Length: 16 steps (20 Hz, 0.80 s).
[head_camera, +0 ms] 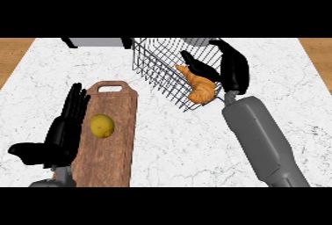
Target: Pick the croissant from the placemat and place it in the basket
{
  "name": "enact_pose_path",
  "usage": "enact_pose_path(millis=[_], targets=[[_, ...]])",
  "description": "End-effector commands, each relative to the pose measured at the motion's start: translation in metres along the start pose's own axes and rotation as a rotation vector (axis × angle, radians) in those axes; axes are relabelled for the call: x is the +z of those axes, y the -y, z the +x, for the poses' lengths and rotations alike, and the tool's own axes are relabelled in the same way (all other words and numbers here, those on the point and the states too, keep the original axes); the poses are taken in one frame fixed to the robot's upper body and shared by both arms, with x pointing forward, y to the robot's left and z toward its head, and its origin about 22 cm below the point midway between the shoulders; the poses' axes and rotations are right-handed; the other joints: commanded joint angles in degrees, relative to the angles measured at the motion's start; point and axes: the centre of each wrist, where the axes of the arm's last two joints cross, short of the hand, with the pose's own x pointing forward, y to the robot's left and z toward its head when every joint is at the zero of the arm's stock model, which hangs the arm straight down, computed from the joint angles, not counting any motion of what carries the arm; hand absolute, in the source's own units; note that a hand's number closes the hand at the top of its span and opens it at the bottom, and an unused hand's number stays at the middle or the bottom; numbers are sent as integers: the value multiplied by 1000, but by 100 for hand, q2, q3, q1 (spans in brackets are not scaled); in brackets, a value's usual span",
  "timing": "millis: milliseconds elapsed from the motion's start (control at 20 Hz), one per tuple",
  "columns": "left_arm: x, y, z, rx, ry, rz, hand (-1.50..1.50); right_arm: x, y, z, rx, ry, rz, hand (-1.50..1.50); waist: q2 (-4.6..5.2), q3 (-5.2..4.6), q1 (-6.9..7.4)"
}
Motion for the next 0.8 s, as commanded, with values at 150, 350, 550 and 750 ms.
enact_pose_path(millis=[150, 350, 550, 750], targets=[[-8, -17, 3, -1, 3, -1, 0, 5, 6, -12, -17, 60, -138, -150, 136, 51, -46], [2, 1, -2, 7, -2, 16, 0, -5, 22, -6, -36, 55, -247, -150, 133, 51, -35], [-5, -16, 2, 5, 5, 25, 0, 10, 56, -2, -31, 0, -287, -150, 106, 48, -123], [4, 7, -2, 0, -5, 16, 0, 7, 93, -30, -87, -64, -376, -150, 114, 52, -117]])
